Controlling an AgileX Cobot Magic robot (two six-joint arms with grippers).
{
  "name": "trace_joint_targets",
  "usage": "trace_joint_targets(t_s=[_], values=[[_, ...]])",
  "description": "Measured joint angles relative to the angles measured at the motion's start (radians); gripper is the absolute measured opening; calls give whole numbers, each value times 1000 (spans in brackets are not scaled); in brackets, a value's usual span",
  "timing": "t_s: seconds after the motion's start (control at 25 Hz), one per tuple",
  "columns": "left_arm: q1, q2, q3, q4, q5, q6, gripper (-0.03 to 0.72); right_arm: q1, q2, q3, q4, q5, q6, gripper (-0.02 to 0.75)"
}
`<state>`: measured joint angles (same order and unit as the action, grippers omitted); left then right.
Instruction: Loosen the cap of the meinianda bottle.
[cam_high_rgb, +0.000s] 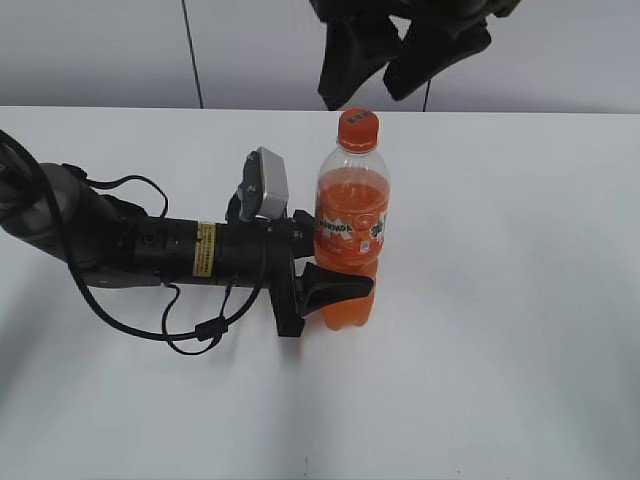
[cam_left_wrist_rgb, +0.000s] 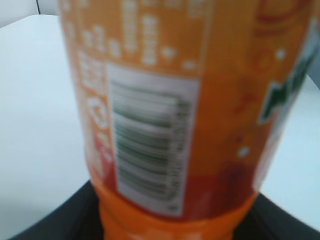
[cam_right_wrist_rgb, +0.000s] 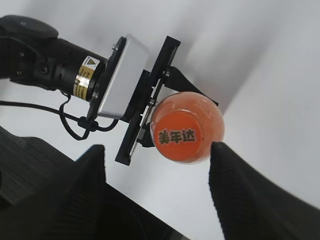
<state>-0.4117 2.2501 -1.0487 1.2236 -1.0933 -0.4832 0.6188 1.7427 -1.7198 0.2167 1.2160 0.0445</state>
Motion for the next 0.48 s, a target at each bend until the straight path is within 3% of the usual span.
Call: trace_joint_targets(t_s=[0.48], values=[[0,0,0,0,0,0,392,0,23,0,-41,-3,82,491]])
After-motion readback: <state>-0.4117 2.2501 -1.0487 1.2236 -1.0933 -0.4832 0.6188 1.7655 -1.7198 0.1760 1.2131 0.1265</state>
